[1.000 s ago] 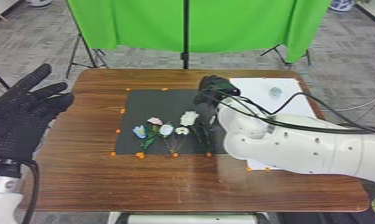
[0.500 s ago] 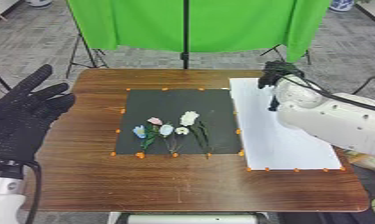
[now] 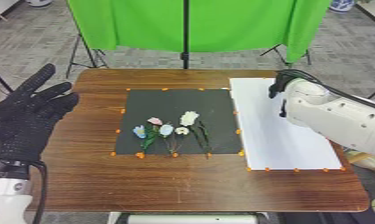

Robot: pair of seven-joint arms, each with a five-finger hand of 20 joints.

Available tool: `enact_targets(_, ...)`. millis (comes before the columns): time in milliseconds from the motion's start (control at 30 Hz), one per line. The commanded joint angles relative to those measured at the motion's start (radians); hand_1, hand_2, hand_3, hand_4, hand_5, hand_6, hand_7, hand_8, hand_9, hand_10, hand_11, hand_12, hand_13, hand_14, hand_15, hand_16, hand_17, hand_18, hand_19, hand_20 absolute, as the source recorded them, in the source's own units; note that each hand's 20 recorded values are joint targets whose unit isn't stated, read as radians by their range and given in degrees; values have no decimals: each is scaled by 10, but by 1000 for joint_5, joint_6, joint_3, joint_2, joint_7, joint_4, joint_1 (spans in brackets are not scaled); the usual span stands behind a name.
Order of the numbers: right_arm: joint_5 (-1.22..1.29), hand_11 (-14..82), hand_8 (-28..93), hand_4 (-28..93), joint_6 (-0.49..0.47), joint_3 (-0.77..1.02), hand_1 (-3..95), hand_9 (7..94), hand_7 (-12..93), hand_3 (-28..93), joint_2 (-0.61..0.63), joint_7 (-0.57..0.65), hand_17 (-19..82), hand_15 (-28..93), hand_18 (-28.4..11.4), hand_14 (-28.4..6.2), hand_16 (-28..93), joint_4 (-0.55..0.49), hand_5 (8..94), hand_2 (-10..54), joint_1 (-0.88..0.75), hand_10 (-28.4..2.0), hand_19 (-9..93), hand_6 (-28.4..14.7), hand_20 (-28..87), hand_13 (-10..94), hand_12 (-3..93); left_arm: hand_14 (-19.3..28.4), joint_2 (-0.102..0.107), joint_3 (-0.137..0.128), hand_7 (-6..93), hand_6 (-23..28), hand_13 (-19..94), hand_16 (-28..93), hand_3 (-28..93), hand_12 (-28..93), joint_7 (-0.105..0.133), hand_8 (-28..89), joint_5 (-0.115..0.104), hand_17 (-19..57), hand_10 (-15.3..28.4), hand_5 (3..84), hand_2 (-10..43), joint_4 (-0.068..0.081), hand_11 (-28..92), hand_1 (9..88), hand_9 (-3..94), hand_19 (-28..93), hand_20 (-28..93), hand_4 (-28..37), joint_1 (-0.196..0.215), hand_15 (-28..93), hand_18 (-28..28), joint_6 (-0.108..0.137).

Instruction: Arrange flowers

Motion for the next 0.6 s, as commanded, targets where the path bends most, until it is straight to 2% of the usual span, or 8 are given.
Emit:
enact_targets(33,7,62,-115,-275,-50,15,278,373,123,833,32,24,337,625,-196,-120,95,13,344,-60,-28,-137,885,-7,-39,573,138,284,-12,-3,166,82,269,-116,786,127,6,-102,0,-52,214,334,64,1,318,235,343,618,271,-220,21,622,263,-3)
enact_targets(167,7,68,-118,-275,-89,40,280,381,130,832,36,22,334,624,-196,-120,93,16,351,-60,-49,-120,884,-2,-41,574,138,284,-16,-6,166,82,269,-116,785,127,5,-102,0,-52,215,333,65,0,318,236,343,618,271,-219,25,622,264,-2)
enact_targets(200,7,69,-119,-276,-87,32,281,384,130,833,39,20,333,623,-197,-119,93,14,353,-60,-47,-119,884,-1,-42,574,138,284,-18,-6,165,83,270,-116,784,127,-2,-102,2,-52,215,333,64,2,318,237,343,618,271,-219,20,622,263,-6)
enact_targets(333,-2,71,-121,-277,-76,36,286,401,134,833,42,17,330,619,-198,-117,91,10,369,-58,-64,-111,883,2,-41,578,135,284,-15,3,165,83,270,-116,784,127,-7,-102,3,-52,215,334,65,6,317,237,343,618,271,-219,6,622,263,-9)
enact_targets(467,-33,90,-131,-278,-72,20,303,472,151,832,46,18,330,595,-195,-109,96,-7,431,-65,-67,-112,876,11,-38,611,131,284,-13,9,165,83,270,-116,784,127,-19,-102,4,-52,214,334,65,10,317,237,343,618,271,-219,-11,622,264,-12)
enact_targets(533,-52,91,-132,-281,-8,-26,316,486,153,828,41,58,335,587,-193,-104,102,-12,439,-83,-47,-110,874,15,-36,620,130,284,-13,12,166,82,269,-116,784,127,-28,-101,6,-52,214,334,65,12,317,237,343,617,271,-219,-19,622,263,-18)
enact_targets(600,-41,94,-130,-282,18,-27,314,484,145,825,35,93,342,585,-193,-103,107,-16,425,-92,-44,-113,872,-1,-35,623,132,284,-13,12,166,82,268,-116,784,127,-37,-102,7,-52,215,333,65,15,317,236,343,617,271,-219,-25,621,263,-23)
